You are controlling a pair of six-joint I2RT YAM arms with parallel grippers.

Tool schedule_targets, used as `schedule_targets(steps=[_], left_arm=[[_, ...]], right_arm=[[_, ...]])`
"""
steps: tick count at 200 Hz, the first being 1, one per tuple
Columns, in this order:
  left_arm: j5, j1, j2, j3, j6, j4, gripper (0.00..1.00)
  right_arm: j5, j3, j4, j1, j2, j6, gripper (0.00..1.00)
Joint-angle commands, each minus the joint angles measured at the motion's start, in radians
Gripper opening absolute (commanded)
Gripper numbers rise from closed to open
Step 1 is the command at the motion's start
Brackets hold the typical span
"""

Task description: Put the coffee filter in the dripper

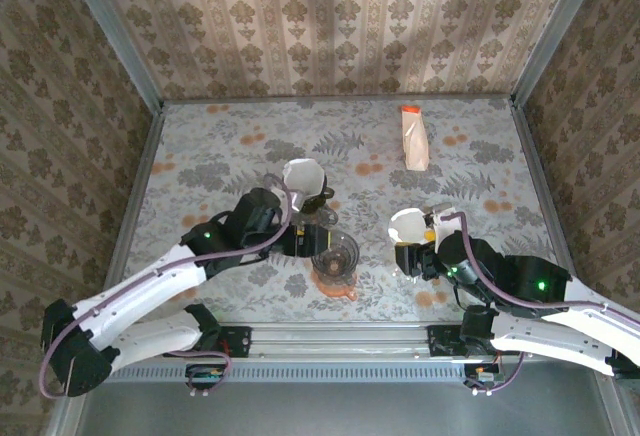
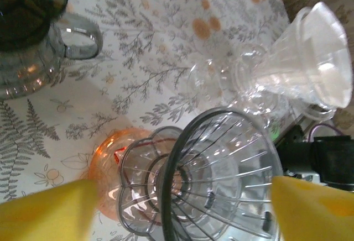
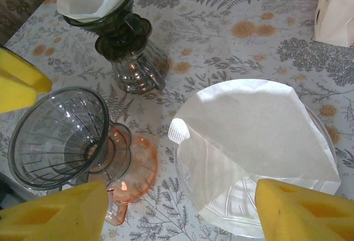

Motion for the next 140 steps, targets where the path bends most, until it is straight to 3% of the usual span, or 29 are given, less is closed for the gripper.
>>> schedule_targets(steps=[1, 47, 65, 109, 140], left_arm=[[-0.031, 0.012, -0.051, 0.074, 0.021, -0.019, 1.0], [-0.208, 0.042, -0.204, 0.085, 0.066, 0.0, 1.0], [-0.191, 0.084, -0.238, 0.064, 0.084, 0.03, 1.0], [-0.087, 0.196, -0.243, 0.009, 0.083, 0.068, 1.0], [-0.092, 0.254, -0.256, -0.028, 0.086, 0.055, 1.0]], right_arm=[[0.022, 0.03, -0.002, -0.005, 0.001, 0.004, 0.73], [0.026, 0.099, 0.045, -0.012, 0.107, -0.059, 0.74], [0.033, 0.135, 0.07, -0.058, 0.158, -0.091, 0.76], [-0.205, 0.254, 0.155, -0.405, 0.36, -0.176, 0.74], [-0.332, 0.329, 0.204, -0.631, 0.544, -0.183, 0.67]])
